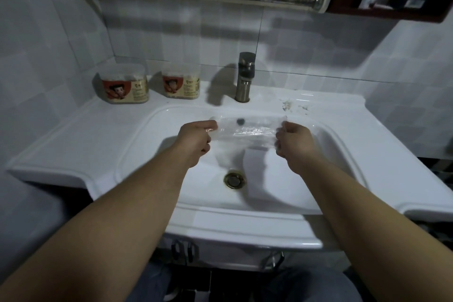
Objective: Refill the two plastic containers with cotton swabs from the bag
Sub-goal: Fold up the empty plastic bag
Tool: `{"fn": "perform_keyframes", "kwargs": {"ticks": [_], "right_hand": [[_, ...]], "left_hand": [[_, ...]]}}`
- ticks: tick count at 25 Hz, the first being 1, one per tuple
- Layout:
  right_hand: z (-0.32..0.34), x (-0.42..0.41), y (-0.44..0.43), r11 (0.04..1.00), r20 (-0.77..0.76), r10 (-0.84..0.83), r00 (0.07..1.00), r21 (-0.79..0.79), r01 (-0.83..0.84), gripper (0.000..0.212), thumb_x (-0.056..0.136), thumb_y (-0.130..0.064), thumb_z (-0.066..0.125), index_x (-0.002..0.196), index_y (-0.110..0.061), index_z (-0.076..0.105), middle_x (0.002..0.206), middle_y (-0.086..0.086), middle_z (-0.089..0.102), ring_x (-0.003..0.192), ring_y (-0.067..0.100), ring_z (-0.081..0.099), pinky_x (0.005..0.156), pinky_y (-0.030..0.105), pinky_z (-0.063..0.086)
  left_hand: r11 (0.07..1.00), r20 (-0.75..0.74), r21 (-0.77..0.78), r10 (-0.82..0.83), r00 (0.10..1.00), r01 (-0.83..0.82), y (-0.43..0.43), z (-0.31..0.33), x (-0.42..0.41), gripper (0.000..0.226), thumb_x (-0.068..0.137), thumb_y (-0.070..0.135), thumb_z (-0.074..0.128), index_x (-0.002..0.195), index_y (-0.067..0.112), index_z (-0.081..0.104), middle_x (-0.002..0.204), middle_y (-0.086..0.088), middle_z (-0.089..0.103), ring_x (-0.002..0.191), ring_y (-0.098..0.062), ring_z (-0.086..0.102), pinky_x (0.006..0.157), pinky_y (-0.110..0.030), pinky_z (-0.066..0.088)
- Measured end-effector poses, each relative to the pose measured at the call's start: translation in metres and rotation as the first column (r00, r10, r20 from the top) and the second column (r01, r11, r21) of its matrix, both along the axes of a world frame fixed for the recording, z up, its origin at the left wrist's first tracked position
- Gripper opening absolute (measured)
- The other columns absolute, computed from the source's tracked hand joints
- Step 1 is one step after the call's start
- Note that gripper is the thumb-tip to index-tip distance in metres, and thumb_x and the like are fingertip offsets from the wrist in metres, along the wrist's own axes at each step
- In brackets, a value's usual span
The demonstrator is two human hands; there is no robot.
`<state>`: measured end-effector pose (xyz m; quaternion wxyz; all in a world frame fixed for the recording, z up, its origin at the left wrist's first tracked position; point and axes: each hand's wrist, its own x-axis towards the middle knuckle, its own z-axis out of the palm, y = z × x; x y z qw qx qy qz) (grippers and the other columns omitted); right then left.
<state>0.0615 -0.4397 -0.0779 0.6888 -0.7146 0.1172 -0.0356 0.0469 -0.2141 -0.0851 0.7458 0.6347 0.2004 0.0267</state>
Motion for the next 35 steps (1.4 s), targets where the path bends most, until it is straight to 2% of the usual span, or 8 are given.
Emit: {"fn": "perform_keyframes", "kwargs": {"ticks": [8, 14, 20, 22, 24, 27, 30, 35], "right_hand": [[0.004, -0.005, -0.009, 0.851, -0.088, 0.067, 0.994, -0.515, -0.103, 0.072, 0.094, -0.004, 0.049, 0.159, -0.022, 0.027, 0.149, 0.009, 0.045, 0.099, 0.026, 0.054, 0.074, 0.032, 0.052], [0.003, -0.01, -0.001, 0.88, -0.056, 0.388, 0.92, -0.274, -0.388, 0.067, 0.095, -0.016, 0.065, 0.155, -0.031, 0.038, 0.159, -0.003, 0.038, 0.147, 0.018, 0.034, 0.103, 0.029, 0.029], [0.011, -0.016, 0.0, 0.794, -0.036, 0.574, 0.818, -0.218, -0.567, 0.027, 0.087, -0.011, 0.074, 0.113, -0.01, 0.068, 0.112, -0.006, 0.068, 0.1, 0.002, 0.063, 0.081, 0.019, 0.041], [0.008, -0.017, -0.001, 0.807, -0.01, 0.568, 0.823, -0.186, -0.56, 0.007, 0.093, -0.011, 0.07, 0.093, -0.011, 0.063, 0.099, 0.007, 0.073, 0.089, 0.012, 0.071, 0.087, 0.032, 0.053], [0.005, -0.017, 0.001, 0.857, 0.013, 0.512, 0.859, -0.069, -0.511, 0.011, 0.101, -0.014, 0.061, 0.093, -0.011, 0.055, 0.09, 0.013, 0.071, 0.082, 0.026, 0.071, 0.083, 0.046, 0.058], [0.006, -0.016, 0.004, 0.907, 0.064, 0.415, 0.907, 0.048, -0.419, 0.011, 0.102, -0.015, 0.061, 0.101, -0.009, 0.051, 0.086, 0.013, 0.072, 0.075, 0.027, 0.068, 0.075, 0.044, 0.061], [0.008, -0.014, -0.001, 0.885, -0.013, 0.461, 0.887, 0.086, -0.458, 0.023, 0.096, -0.008, 0.068, 0.116, -0.011, 0.056, 0.089, 0.016, 0.07, 0.072, 0.029, 0.068, 0.072, 0.042, 0.06], [0.014, -0.013, -0.004, 0.894, 0.011, 0.435, 0.9, 0.118, -0.433, 0.025, 0.104, -0.003, 0.044, 0.109, -0.011, 0.067, 0.066, 0.007, 0.059, 0.046, 0.017, 0.05, 0.047, 0.026, 0.044]], "left_hand": [[0.988, 0.136, 0.112, -0.124, 0.983, 0.109, 0.001, 0.006, -0.001, 0.073, 0.079, -0.022, 0.03, 0.126, 0.017, 0.071, 0.114, -0.008, 0.056, 0.056, -0.016, 0.026, 0.043, -0.024, 0.024], [0.949, 0.192, -0.064, -0.291, 0.937, 0.308, -0.005, 0.014, -0.008, 0.066, 0.079, -0.021, 0.028, 0.106, 0.014, 0.078, 0.127, -0.004, 0.071, 0.051, -0.011, 0.034, 0.039, -0.019, 0.024], [0.836, 0.188, -0.303, -0.418, 0.889, 0.457, -0.003, 0.021, -0.017, 0.054, 0.088, -0.013, 0.029, 0.119, 0.011, 0.067, 0.111, 0.0, 0.076, 0.045, -0.004, 0.03, 0.048, -0.018, 0.015], [0.882, 0.187, -0.259, -0.355, 0.916, 0.395, -0.003, 0.017, -0.014, 0.035, 0.099, 0.015, 0.054, 0.133, 0.021, 0.061, 0.116, 0.003, 0.076, 0.062, -0.007, 0.048, 0.054, -0.019, 0.032], [0.881, 0.15, -0.26, -0.367, 0.918, 0.395, -0.001, 0.012, -0.01, 0.06, 0.085, 0.047, 0.072, 0.137, 0.02, 0.058, 0.118, -0.002, 0.075, 0.09, -0.018, 0.067, 0.076, -0.032, 0.052], [0.856, 0.031, -0.069, -0.512, 0.859, 0.513, -0.005, 0.0, -0.012, 0.05, 0.083, 0.037, 0.079, 0.125, 0.013, 0.066, 0.116, -0.009, 0.075, 0.112, -0.031, 0.07, 0.1, -0.046, 0.054], [0.886, -0.02, 0.075, -0.458, 0.889, 0.458, -0.009, -0.002, -0.012, 0.016, 0.1, 0.019, 0.065, 0.114, 0.018, 0.071, 0.101, 0.0, 0.079, 0.096, -0.016, 0.072, 0.083, -0.031, 0.055], [0.942, 0.064, -0.011, -0.335, 0.94, 0.336, -0.006, 0.008, -0.011, 0.019, 0.104, 0.003, 0.052, 0.109, 0.013, 0.066, 0.079, -0.001, 0.078, 0.053, -0.005, 0.062, 0.042, -0.017, 0.044]]}}
